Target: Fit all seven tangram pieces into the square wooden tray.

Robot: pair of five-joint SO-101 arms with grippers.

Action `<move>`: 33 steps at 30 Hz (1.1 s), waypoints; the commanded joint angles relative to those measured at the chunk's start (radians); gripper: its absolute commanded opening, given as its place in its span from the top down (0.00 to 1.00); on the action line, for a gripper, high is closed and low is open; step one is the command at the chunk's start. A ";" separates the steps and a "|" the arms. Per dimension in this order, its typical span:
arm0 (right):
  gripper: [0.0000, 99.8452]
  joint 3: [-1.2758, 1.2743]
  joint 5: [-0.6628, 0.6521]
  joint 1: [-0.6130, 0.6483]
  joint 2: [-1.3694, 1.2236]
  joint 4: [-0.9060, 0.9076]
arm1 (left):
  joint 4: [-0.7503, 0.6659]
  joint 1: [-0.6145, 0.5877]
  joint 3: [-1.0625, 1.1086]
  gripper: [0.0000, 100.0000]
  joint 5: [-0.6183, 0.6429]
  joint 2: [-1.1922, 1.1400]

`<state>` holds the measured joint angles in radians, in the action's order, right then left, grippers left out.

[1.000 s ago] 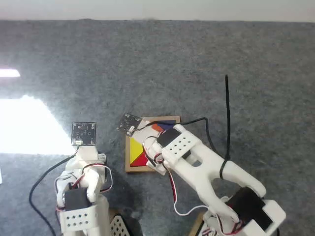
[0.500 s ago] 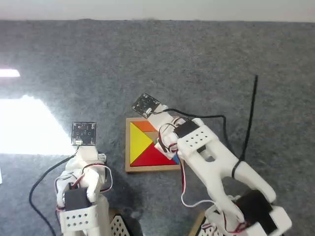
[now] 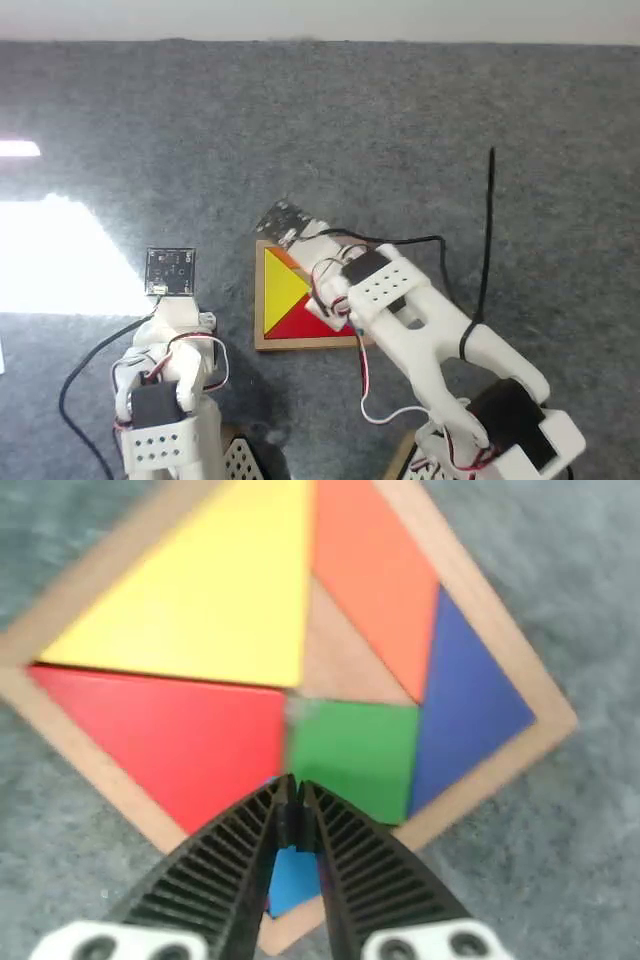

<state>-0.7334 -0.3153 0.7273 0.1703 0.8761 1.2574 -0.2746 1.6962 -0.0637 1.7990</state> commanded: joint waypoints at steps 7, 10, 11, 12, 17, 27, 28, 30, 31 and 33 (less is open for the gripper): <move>0.98 0.006 -0.018 0.136 0.007 0.087 | 0.003 -0.009 -0.013 0.99 0.002 0.018; 0.98 0.012 -0.018 0.111 0.024 0.108 | 0.003 -0.009 -0.013 0.99 0.002 0.018; 0.98 0.012 -0.018 0.088 0.054 0.124 | 0.003 -0.009 -0.013 0.99 0.002 0.018; 0.98 0.012 -0.018 0.064 0.104 0.145 | 0.003 -0.009 -0.013 0.99 0.002 0.018; 0.98 -0.051 -0.147 0.073 0.455 0.361 | 0.003 -0.009 -0.013 0.99 0.002 0.018; 0.79 -0.420 -0.092 0.295 0.556 0.084 | 0.003 -0.009 -0.013 0.99 0.002 0.018; 0.79 -0.437 -0.069 0.303 0.539 0.047 | 0.003 -0.009 -0.013 0.99 0.002 0.018; 0.81 -0.459 -0.046 0.305 0.498 -0.018 | 0.003 -0.009 -0.013 0.99 0.002 0.018; 0.81 -0.463 -0.044 0.305 0.475 -0.047 | 0.003 -0.009 -0.013 0.99 0.002 0.018; 0.82 -0.457 -0.041 0.305 0.427 -0.074 | 0.003 -0.009 -0.013 0.99 0.002 0.018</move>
<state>-1.2045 -0.3767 1.0173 0.6506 0.8623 1.2574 -0.2746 1.6962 -0.0637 1.7990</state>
